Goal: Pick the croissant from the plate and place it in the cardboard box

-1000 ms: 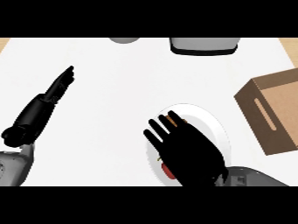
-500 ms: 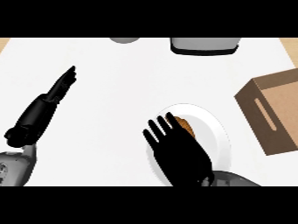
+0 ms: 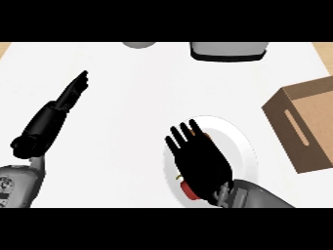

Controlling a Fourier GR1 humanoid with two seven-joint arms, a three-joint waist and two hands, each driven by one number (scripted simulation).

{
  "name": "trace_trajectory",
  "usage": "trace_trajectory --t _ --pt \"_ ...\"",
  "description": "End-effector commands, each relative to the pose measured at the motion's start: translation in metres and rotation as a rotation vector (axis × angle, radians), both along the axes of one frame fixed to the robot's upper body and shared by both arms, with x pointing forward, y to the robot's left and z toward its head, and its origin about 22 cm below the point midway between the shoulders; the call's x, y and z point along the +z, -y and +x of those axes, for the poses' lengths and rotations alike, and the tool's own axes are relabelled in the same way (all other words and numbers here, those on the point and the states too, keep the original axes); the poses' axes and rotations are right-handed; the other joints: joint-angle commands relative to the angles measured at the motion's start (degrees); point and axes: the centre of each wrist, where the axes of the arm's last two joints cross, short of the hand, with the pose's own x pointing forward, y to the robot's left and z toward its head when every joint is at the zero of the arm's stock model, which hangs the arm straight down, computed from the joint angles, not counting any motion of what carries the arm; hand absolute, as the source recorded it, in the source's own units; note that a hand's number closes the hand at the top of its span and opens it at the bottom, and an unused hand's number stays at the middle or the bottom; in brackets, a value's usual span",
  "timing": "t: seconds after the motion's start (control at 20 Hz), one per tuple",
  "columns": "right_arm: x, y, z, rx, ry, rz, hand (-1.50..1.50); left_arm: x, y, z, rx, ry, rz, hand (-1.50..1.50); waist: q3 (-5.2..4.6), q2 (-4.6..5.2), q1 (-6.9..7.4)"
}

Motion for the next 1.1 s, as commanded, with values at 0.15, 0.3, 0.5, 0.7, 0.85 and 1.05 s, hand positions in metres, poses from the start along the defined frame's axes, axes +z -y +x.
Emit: trace_trajectory --t 0.15,0.3,0.5,0.7,0.85,1.05 --pt "-0.015 -0.001 0.005 -0.008 0.015 -0.025 -1.5 0.008 -0.005 -0.004 0.014 -0.001 -0.004 0.0 0.0 -0.04 0.0" --pt "-0.037 0.009 0.022 0.001 -0.036 -0.019 -1.5 -0.008 -0.02 -0.005 -0.001 -0.004 0.005 0.0 0.0 0.05 0.12" --pt "-0.045 0.0 0.029 -0.002 -0.041 -0.012 -1.5 0.013 -0.005 0.004 -0.004 0.006 0.002 0.0 0.0 0.01 0.11" --pt "-0.05 0.015 0.028 -0.022 -0.02 -0.033 -1.5 -0.001 -0.013 -0.006 0.017 -0.018 -0.013 0.0 0.0 -0.02 0.03" --pt "-0.04 0.013 0.035 -0.047 0.002 -0.062 -1.5 0.009 -0.015 0.005 -0.011 0.009 -0.011 0.0 -0.01 -0.02 -0.07" --pt "-0.074 0.02 0.033 -0.054 0.009 -0.06 -1.5 -0.01 -0.017 0.001 0.0 -0.013 -0.011 0.0 0.0 0.01 -0.05"
